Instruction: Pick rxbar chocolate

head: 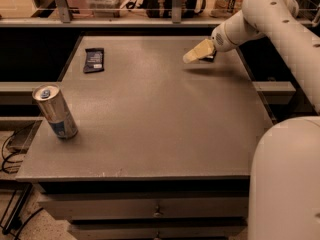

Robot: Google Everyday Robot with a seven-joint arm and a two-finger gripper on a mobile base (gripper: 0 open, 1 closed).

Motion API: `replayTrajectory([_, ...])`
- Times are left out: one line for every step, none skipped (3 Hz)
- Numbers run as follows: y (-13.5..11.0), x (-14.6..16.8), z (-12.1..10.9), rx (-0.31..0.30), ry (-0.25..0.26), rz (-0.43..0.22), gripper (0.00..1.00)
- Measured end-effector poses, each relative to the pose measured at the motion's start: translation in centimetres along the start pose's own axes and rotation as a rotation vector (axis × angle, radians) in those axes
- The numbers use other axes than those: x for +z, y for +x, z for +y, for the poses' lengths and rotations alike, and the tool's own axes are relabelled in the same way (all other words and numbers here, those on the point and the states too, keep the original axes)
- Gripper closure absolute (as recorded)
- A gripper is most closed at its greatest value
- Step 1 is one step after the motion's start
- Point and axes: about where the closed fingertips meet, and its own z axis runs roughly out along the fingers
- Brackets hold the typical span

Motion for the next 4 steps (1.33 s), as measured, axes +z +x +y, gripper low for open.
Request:
replayTrajectory([-0.1,1.3,-1.6,0.08,0.031,-0.032,0.0])
replayTrajectory([0.0,2.4,-3.1,0.145,0.077,-0.042,0.17])
replayTrajectory([-0.1,3.0,-3.7,0.163,0.115,-0.035,0.41])
replayTrajectory([-0.2,3.0,-3.7,0.162,0.121,-0.033,0.63])
